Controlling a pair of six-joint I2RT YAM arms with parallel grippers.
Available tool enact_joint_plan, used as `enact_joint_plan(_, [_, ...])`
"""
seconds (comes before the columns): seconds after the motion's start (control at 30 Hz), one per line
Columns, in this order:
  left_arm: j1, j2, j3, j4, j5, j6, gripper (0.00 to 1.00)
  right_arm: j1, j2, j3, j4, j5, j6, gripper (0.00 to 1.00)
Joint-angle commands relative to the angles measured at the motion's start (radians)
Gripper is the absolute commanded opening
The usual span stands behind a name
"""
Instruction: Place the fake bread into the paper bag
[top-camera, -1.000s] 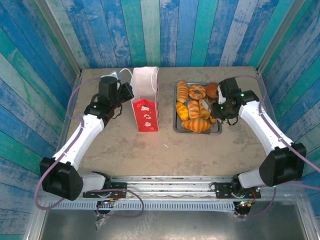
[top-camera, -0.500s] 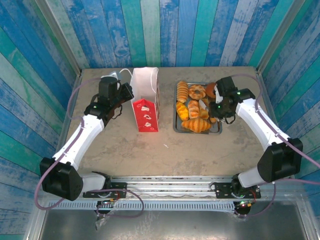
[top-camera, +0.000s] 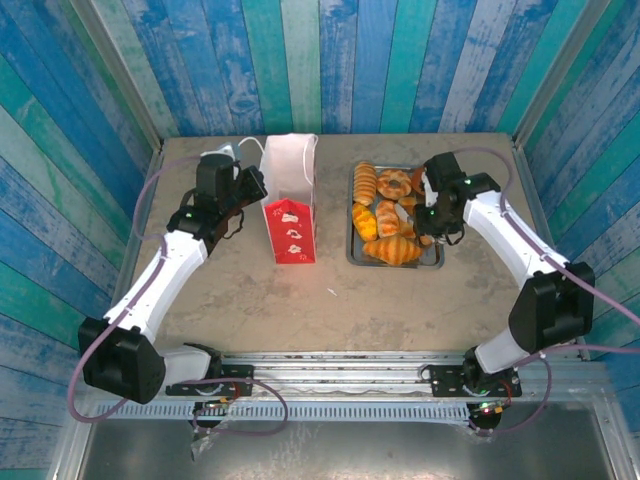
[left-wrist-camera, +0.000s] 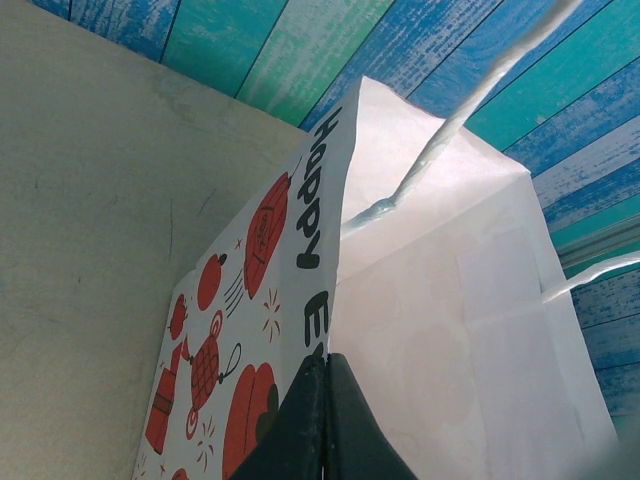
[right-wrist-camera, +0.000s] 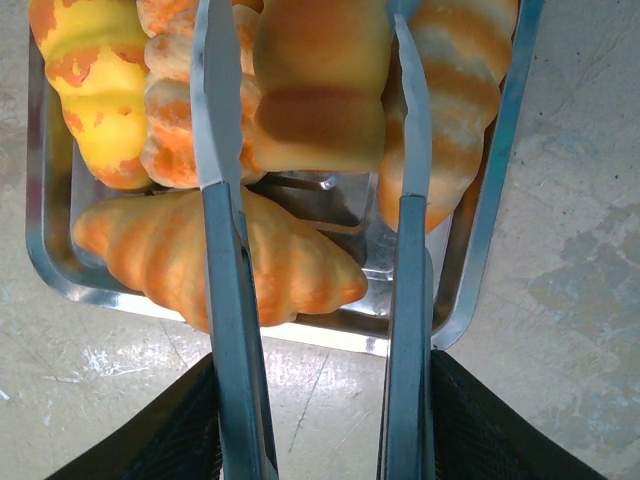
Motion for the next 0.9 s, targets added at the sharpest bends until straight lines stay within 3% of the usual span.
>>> enact_joint_plan(0.0, [-0.004,-0.057,-0.010,0.013,-0.003,0.012,0.00,0.007,0.018,0.037,-0.024,0.023,-0.018,0.50])
enact_joint_plan(0.47, [-0.004,-0.071,-0.009,0.025,0.036,0.005,0.00,0.008,-0.081,0.032,-0.038,0.047,-0.004,0.19])
enact_joint_plan(0.87, [-0.004,-0.072,-0.019,0.038,0.059,-0.005,0.00,0.017,-0.275,0.069,0.032,0.035,0.023,0.12])
